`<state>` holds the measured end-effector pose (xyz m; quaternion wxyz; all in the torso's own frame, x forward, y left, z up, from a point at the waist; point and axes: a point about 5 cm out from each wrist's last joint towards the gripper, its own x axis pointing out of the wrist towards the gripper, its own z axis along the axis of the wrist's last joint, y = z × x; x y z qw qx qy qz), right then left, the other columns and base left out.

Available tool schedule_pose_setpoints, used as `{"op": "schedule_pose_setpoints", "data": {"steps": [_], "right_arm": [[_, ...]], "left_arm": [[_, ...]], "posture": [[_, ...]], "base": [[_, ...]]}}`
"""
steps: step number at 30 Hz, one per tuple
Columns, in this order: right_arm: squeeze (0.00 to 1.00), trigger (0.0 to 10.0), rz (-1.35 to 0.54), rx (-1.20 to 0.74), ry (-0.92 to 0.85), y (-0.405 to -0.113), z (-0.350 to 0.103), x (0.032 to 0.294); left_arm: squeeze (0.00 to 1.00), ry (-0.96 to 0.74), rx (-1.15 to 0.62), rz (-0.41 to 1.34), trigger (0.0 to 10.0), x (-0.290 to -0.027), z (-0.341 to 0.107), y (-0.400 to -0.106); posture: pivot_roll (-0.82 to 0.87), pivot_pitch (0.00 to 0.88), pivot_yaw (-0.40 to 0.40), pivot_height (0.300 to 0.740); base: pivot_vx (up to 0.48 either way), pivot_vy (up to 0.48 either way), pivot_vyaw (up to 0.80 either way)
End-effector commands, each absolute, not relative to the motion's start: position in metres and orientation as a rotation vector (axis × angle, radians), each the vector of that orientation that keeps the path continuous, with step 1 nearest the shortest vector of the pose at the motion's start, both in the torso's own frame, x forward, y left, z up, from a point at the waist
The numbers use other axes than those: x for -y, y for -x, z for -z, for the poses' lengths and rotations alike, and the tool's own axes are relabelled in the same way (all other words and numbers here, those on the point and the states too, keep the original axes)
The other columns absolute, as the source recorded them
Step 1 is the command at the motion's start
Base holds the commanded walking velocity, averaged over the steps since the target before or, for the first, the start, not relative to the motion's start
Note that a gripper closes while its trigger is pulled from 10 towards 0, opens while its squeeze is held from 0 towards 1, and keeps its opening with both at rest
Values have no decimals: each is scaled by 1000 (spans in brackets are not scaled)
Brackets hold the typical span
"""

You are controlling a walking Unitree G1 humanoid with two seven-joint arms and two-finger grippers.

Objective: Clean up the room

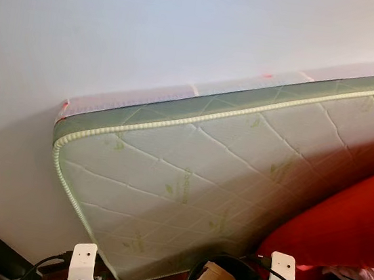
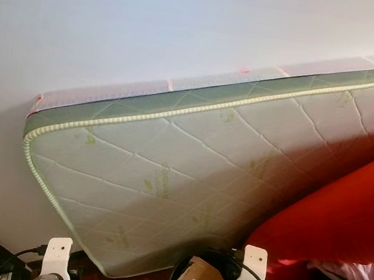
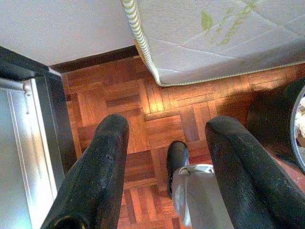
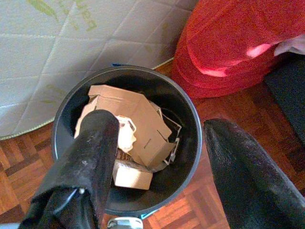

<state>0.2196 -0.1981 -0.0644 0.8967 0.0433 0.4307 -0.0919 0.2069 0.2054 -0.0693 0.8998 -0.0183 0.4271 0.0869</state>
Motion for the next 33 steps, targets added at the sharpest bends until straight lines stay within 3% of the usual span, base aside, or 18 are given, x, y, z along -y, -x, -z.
{"op": "schedule_pose_setpoints", "data": {"steps": [1,25,33], "right_arm": [[0,10000,191,-886,-106,-220,64,196],[0,10000,192,-884,-107,-220,64,196],[0,10000,192,-885,-107,-220,64,196]], "left_arm": [[0,36,-885,-181,10000,-208,69,-207],[0,32,-880,-176,10000,-209,68,-208],[0,33,-879,-176,10000,-209,68,-208]], "posture": [[-33,0,19,733],[-30,0,18,733],[-29,0,18,733]], "base": [[0,0,0],[0,0,0],[-242,0,0]]}}
